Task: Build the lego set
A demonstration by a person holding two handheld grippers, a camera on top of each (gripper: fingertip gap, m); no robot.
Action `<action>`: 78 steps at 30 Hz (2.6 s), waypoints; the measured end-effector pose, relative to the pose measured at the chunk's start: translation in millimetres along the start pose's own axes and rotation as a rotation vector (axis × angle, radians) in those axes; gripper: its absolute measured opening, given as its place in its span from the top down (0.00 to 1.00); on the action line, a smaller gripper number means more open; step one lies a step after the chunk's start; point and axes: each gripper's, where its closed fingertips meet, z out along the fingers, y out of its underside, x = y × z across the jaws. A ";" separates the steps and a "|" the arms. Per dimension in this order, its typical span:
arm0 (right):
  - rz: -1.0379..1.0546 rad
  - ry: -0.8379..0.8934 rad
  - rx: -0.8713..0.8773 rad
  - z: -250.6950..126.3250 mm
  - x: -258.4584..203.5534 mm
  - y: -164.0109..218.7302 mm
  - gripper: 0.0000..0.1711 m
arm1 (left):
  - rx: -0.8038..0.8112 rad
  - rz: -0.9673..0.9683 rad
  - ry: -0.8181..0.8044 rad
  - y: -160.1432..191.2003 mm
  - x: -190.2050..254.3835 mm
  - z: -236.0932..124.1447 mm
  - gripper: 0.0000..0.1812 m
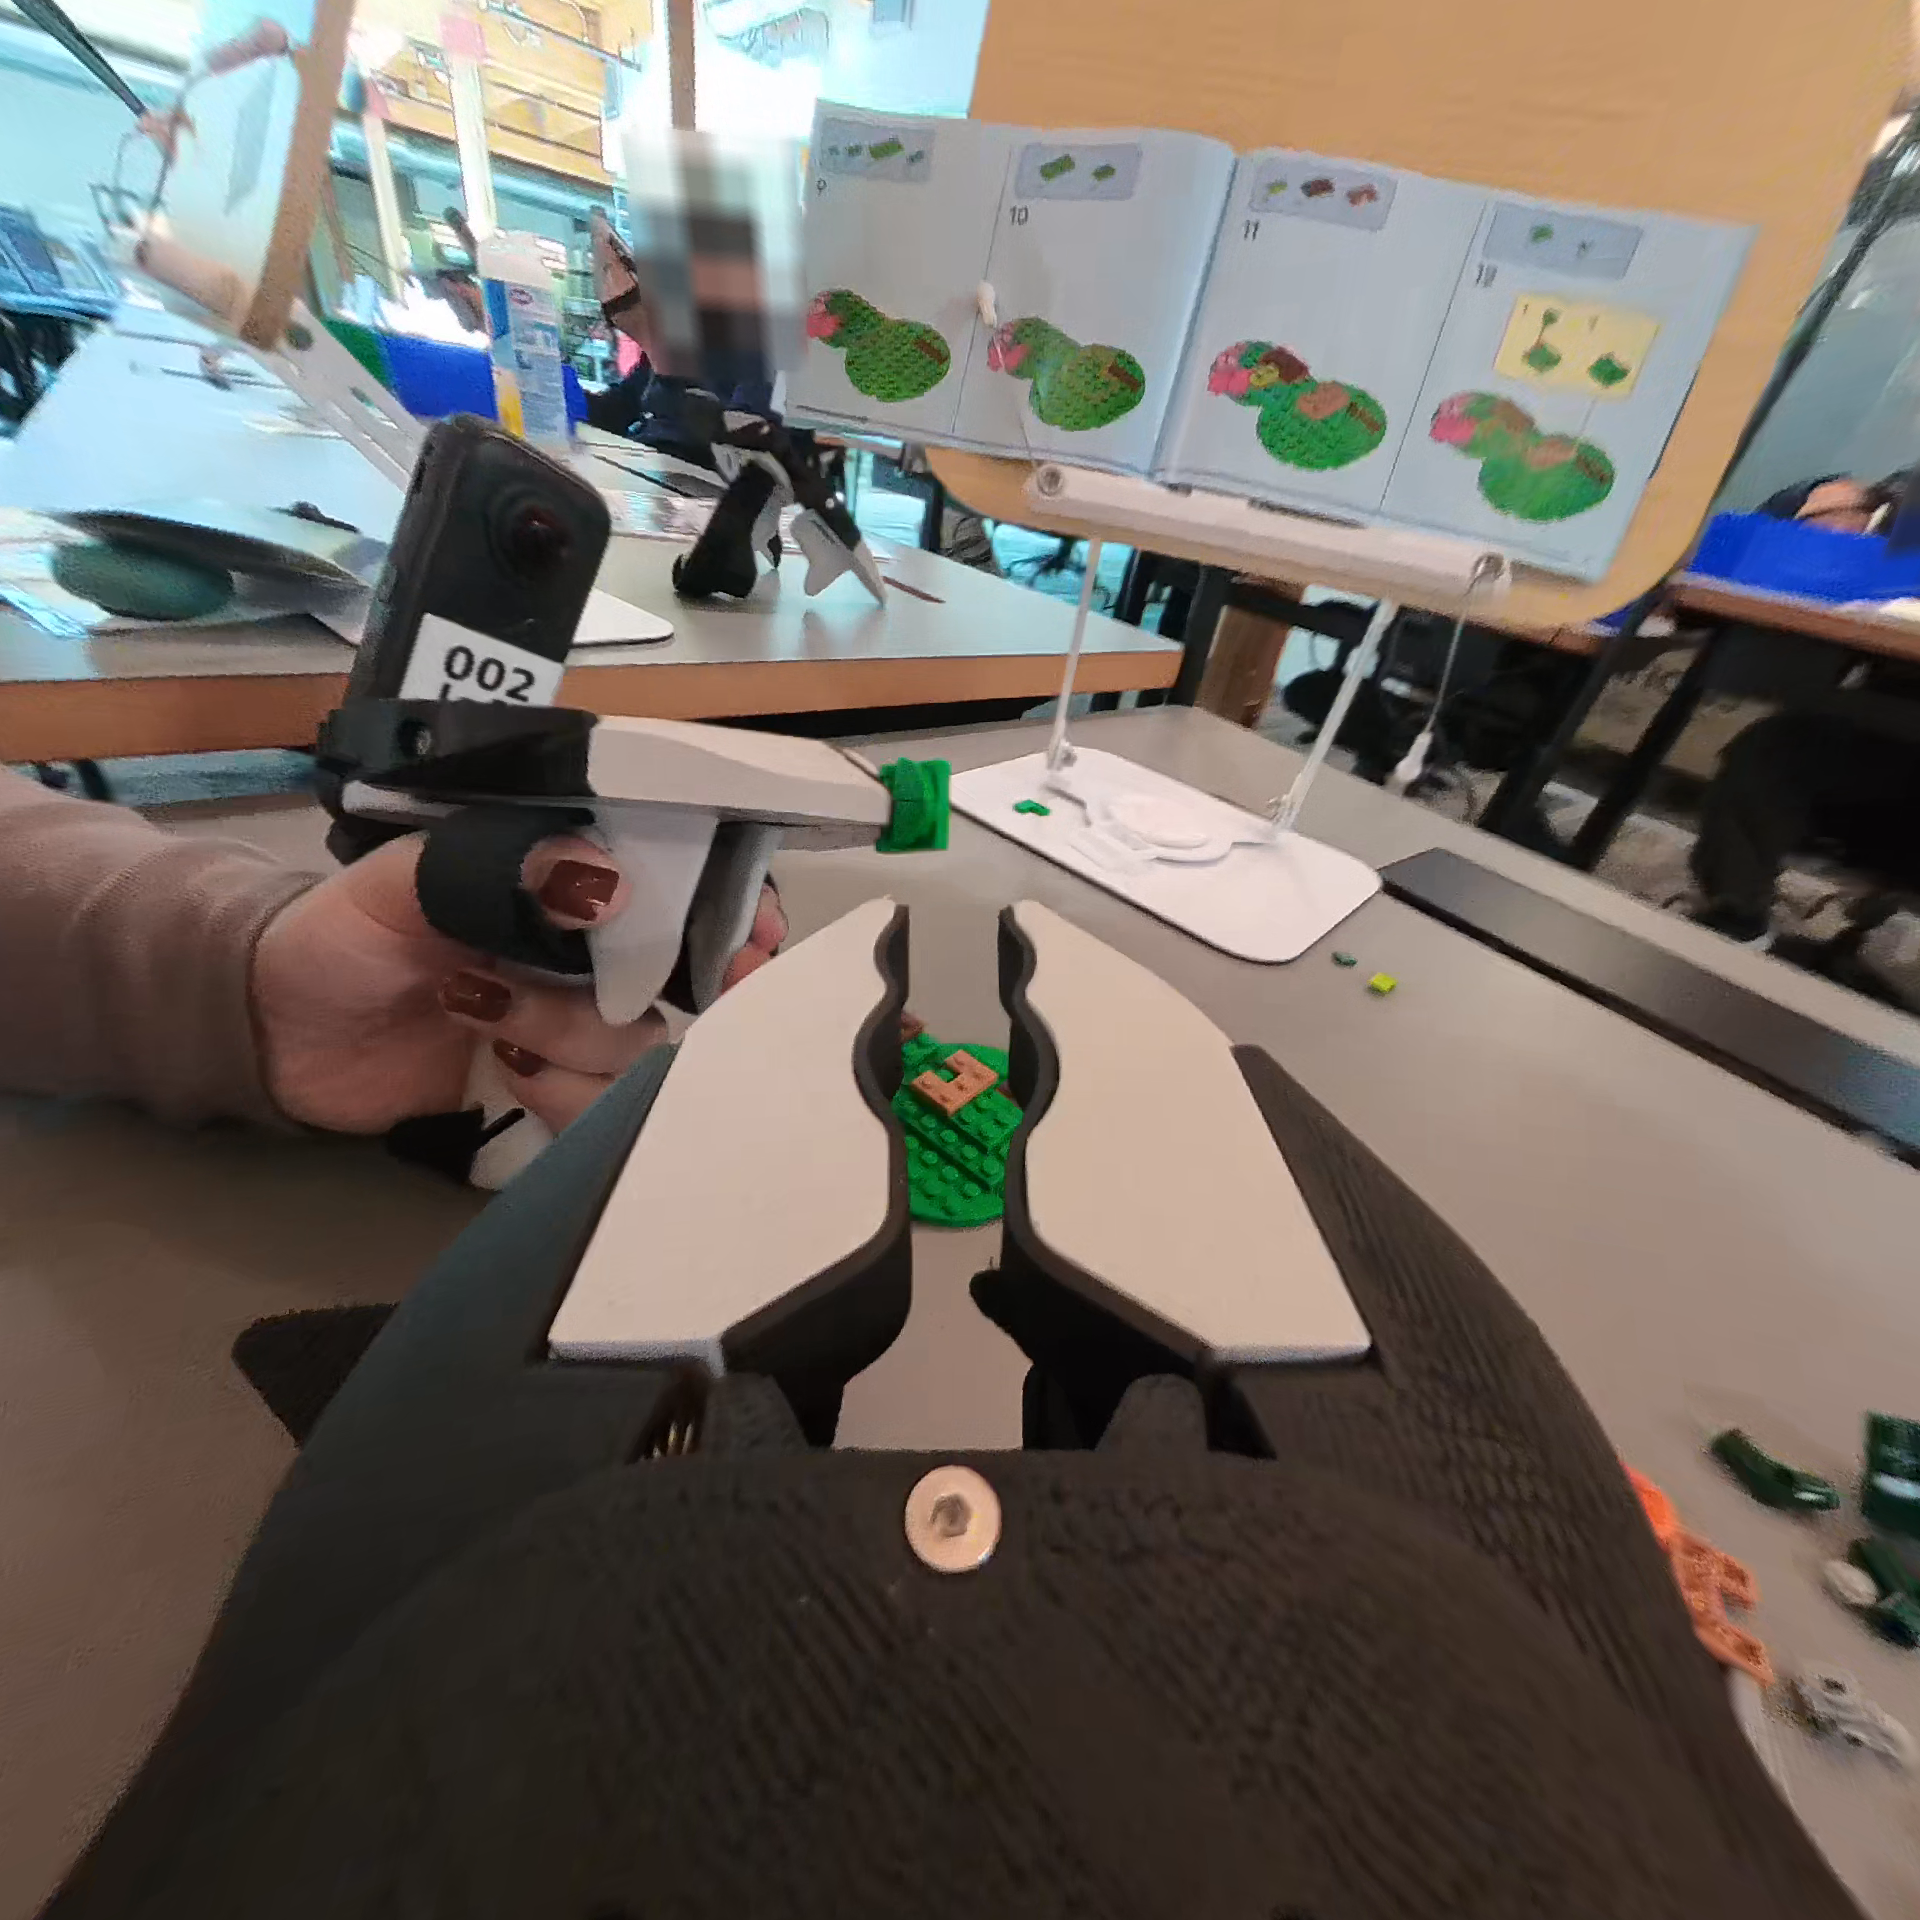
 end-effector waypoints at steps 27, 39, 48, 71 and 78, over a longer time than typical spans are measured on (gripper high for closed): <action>-0.397 0.207 0.024 5.1 -3.1 -6.0 0.97 | -0.040 -0.246 0.011 9.7 -7.4 1.3 0.99; -0.376 0.205 0.014 5.9 -1.9 -3.2 0.97 | -0.057 -0.276 0.004 11.6 -9.4 0.8 0.99; -0.293 0.105 0.000 5.8 -2.3 -0.4 0.97 | -0.078 -0.299 0.012 14.1 -9.1 0.7 0.99; -0.222 -0.058 -0.006 1.1 -8.4 -1.9 0.88 | -0.094 -0.328 0.053 13.3 -6.9 -0.3 0.99; -0.237 -0.072 -0.016 2.4 -12.9 0.6 0.88 | -0.098 -0.330 0.061 13.6 -6.1 0.0 1.00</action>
